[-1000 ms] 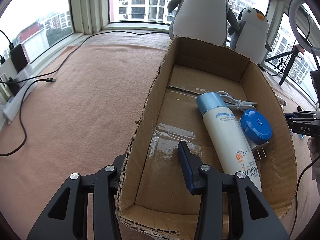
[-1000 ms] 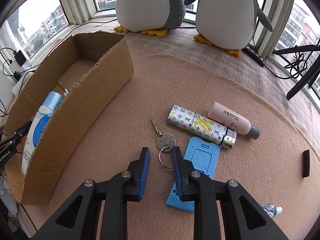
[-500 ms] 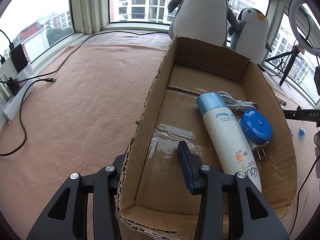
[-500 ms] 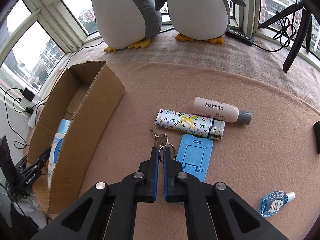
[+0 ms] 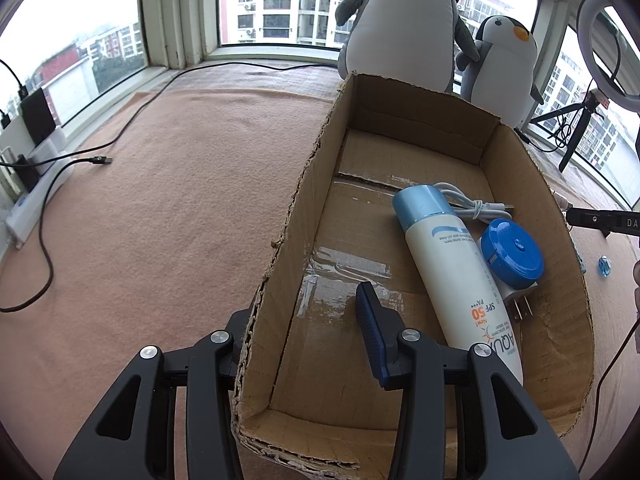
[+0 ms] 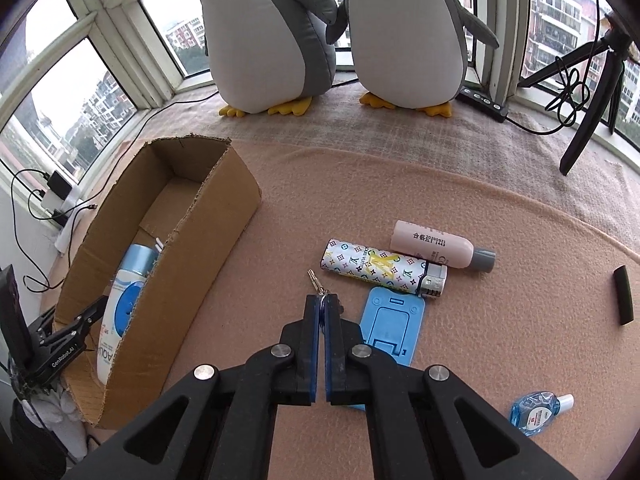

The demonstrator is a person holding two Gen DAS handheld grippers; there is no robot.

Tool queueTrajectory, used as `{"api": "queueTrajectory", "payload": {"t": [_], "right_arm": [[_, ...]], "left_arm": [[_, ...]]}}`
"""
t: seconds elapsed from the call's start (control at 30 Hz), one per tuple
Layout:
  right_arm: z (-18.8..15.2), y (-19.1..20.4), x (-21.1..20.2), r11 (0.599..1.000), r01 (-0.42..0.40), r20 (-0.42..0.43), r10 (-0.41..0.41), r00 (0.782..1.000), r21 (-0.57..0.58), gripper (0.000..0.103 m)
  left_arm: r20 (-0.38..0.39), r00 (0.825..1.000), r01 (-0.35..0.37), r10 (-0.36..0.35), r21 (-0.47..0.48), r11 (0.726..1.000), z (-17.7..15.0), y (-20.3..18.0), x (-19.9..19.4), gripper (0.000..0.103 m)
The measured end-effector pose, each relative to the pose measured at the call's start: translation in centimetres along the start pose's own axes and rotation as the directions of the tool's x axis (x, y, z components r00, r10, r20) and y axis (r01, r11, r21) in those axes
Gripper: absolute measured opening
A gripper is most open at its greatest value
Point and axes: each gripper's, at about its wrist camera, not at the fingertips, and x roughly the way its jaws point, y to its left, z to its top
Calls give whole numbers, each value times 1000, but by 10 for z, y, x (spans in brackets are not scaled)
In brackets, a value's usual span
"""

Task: Organize rigid objects
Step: 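Carry the keys into the box and open the right gripper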

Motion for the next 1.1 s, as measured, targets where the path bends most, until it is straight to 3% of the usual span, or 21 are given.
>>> {"api": "queueTrajectory", "payload": {"t": [0.27, 0.57, 0.8, 1.1], "right_arm": [[18, 13, -33, 998, -53, 82, 52, 995, 14, 2], [46, 61, -64, 989, -128, 176, 138, 975, -68, 2], [60, 92, -49, 982, -154, 169, 171, 971, -113, 2], [69, 104, -21, 982, -146, 126, 161, 979, -120, 2]], "left_arm": [[0, 1000, 0, 0, 0, 1000, 0, 0, 0, 42], [0, 1000, 0, 0, 0, 1000, 0, 0, 0, 42], [0, 1000, 0, 0, 0, 1000, 0, 0, 1, 42], [0, 1000, 0, 0, 0, 1000, 0, 0, 1, 42]]}}
